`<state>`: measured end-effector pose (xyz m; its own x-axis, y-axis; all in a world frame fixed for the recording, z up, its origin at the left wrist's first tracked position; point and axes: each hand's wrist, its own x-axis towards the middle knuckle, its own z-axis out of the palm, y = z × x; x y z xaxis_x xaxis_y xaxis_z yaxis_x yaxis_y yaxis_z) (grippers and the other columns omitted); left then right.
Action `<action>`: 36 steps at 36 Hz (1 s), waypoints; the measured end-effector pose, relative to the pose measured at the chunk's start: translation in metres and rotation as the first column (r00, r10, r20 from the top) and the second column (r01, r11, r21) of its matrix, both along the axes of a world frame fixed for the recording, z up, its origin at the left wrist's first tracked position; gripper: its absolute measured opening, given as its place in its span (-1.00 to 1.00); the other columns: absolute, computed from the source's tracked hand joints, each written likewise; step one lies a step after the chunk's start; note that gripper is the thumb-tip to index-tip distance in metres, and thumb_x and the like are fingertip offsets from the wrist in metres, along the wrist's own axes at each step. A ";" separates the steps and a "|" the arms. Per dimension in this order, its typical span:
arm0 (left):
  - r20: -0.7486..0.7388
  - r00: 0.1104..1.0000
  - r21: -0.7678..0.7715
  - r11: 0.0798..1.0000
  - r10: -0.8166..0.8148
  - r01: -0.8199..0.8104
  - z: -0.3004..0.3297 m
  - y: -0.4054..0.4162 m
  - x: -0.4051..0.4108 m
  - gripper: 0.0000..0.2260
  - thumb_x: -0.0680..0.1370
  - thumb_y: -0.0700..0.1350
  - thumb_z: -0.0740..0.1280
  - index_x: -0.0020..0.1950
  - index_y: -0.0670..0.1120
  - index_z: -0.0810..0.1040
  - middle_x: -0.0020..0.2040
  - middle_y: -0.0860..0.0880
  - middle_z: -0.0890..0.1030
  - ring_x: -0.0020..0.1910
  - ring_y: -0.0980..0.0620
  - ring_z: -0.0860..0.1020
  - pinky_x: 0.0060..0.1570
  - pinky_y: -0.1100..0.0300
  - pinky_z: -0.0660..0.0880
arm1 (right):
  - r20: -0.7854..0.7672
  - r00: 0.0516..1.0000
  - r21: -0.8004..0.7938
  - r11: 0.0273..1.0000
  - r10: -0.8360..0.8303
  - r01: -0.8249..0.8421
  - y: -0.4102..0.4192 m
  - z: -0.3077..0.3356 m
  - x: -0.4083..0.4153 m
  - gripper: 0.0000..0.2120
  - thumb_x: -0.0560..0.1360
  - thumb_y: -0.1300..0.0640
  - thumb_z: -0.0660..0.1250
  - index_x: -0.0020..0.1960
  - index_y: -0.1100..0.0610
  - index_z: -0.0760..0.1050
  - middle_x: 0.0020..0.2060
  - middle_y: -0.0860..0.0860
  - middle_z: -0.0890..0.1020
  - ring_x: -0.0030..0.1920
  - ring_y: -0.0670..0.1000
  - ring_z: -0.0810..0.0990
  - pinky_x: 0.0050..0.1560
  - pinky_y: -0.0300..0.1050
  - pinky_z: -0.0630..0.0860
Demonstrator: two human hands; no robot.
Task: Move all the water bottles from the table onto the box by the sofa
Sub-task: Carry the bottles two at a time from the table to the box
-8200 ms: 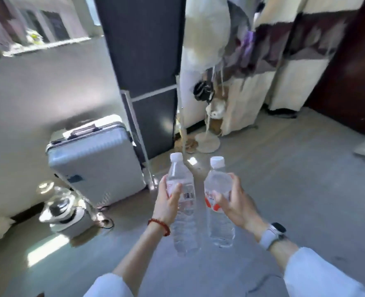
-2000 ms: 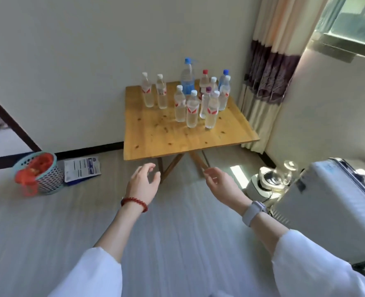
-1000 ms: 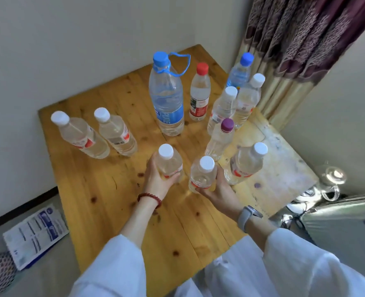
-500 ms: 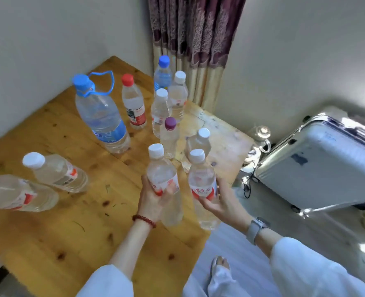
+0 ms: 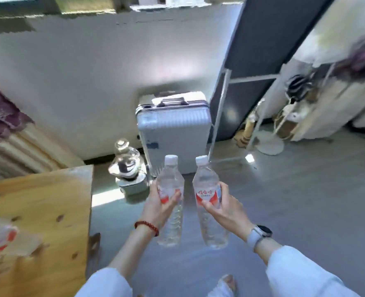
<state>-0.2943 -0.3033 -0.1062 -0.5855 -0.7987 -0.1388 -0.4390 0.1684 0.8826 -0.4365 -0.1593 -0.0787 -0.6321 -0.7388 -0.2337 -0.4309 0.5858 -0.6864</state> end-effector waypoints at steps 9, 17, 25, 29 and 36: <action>0.001 0.925 -0.013 0.925 -0.380 0.380 0.016 0.137 -0.248 -0.62 0.35 0.25 0.32 0.10 0.30 0.27 -0.12 0.23 0.55 -0.23 0.37 0.54 -0.34 0.45 0.37 | -0.052 0.904 0.025 0.905 -0.423 0.425 0.191 0.015 -0.184 -0.38 0.20 -0.43 0.15 0.08 -0.05 0.21 -0.02 -0.01 0.59 -0.04 0.15 0.57 -0.11 -0.05 0.44; 0.072 0.759 -0.052 0.758 -0.647 0.650 0.016 0.253 -0.446 -0.61 0.35 0.25 0.31 0.07 0.20 0.25 -0.20 0.27 0.51 -0.29 0.46 0.50 -0.40 0.44 0.34 | -0.090 0.701 -0.018 0.705 -0.708 0.709 0.322 0.005 -0.314 -0.48 0.38 -0.26 0.29 0.13 0.05 0.24 -0.02 0.06 0.60 -0.03 0.19 0.58 -0.15 -0.06 0.44; 0.124 0.599 -0.098 0.591 -0.791 0.801 -0.004 0.361 -0.665 -0.48 0.40 0.24 0.31 0.12 -0.09 0.28 -0.29 0.15 0.49 -0.34 0.22 0.48 -0.44 0.34 0.28 | -0.094 0.557 0.002 0.559 -0.825 0.829 0.439 -0.009 -0.481 -0.44 0.37 -0.29 0.29 0.15 0.04 0.21 -0.10 -0.01 0.56 -0.11 0.12 0.60 -0.21 -0.09 0.45; 0.086 0.515 -0.087 0.509 -0.853 0.857 0.004 0.420 -0.779 -0.56 0.40 0.21 0.32 0.09 -0.03 0.29 -0.24 0.16 0.52 -0.26 0.16 0.53 -0.38 0.33 0.34 | -0.075 0.471 0.028 0.470 -0.879 0.882 0.499 0.000 -0.573 -0.40 0.37 -0.29 0.29 0.21 0.03 0.18 -0.05 -0.02 0.59 -0.09 0.08 0.59 -0.11 -0.04 0.50; 0.085 0.337 -0.061 0.332 -0.938 0.941 0.031 0.552 -0.944 -0.65 0.44 0.16 0.33 0.01 0.04 0.23 -0.22 0.16 0.49 -0.24 0.09 0.51 -0.25 0.15 0.41 | -0.041 0.291 -0.022 0.293 -0.956 0.956 0.615 0.024 -0.690 -0.50 0.39 -0.26 0.29 0.15 -0.11 0.13 -0.09 -0.08 0.56 -0.13 0.02 0.58 -0.12 -0.05 0.51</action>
